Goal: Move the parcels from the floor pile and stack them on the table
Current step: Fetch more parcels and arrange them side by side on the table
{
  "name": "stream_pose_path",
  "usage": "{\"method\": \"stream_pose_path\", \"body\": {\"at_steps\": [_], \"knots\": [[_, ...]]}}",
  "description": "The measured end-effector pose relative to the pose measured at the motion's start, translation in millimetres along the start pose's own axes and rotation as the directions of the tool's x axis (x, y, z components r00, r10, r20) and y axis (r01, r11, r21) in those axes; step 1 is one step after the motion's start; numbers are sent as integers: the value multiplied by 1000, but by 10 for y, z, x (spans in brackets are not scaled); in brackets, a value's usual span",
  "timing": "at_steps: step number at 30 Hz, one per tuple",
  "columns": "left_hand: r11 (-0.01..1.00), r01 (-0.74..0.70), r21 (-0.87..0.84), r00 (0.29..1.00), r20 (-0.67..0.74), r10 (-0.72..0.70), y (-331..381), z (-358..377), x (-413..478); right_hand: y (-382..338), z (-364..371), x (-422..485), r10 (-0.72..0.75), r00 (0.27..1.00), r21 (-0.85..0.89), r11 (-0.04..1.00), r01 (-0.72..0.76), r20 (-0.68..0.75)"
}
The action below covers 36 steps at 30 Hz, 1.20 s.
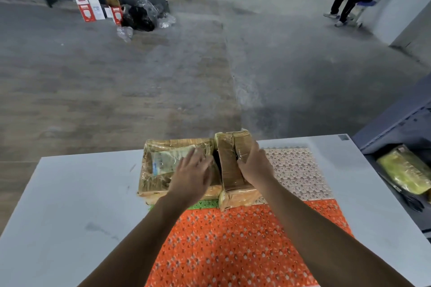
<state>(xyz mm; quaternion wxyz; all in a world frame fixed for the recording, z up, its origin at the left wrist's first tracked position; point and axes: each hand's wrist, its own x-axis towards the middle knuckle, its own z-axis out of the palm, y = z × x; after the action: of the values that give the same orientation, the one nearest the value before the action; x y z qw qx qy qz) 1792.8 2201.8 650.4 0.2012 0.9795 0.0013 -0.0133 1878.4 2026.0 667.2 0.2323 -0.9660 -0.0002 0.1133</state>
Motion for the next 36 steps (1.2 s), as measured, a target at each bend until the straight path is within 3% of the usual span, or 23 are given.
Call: {"method": "stream_pose_path", "body": {"at_steps": [3,6,10,14,20,22,25,28,31,33,36], "knots": [[996,-19,87,993,117,9,173,163,23,198,-85,83,15,998,57,998,-19,62],[995,3,97,995,101,-13,141,189,49,314,-242,185,-34,999,65,997,36,-35],[999,42,9,997,63,-42,143,145,76,398,-407,193,-288,951,-207,943,261,-115],[989,142,-43,990,19,-141,215,134,130,494,-352,49,-497,866,-406,783,472,49],[983,113,144,987,96,-127,382,164,130,595,-162,-25,-483,808,-354,730,585,339],[963,86,256,982,141,-125,425,210,112,639,-206,6,-482,805,-259,775,576,346],[936,64,347,979,162,-127,474,253,88,707,-251,119,-452,879,-159,867,473,148],[931,65,358,981,147,-125,478,271,82,825,-257,217,-153,988,-239,961,142,-29],[934,77,350,980,148,-136,469,279,80,890,-194,245,25,999,-103,994,-20,48],[934,82,348,979,147,-141,473,286,71,890,-153,271,-15,996,-39,999,19,84],[933,82,351,978,153,-143,482,288,75,854,-136,305,-44,993,-91,994,55,113]]}}
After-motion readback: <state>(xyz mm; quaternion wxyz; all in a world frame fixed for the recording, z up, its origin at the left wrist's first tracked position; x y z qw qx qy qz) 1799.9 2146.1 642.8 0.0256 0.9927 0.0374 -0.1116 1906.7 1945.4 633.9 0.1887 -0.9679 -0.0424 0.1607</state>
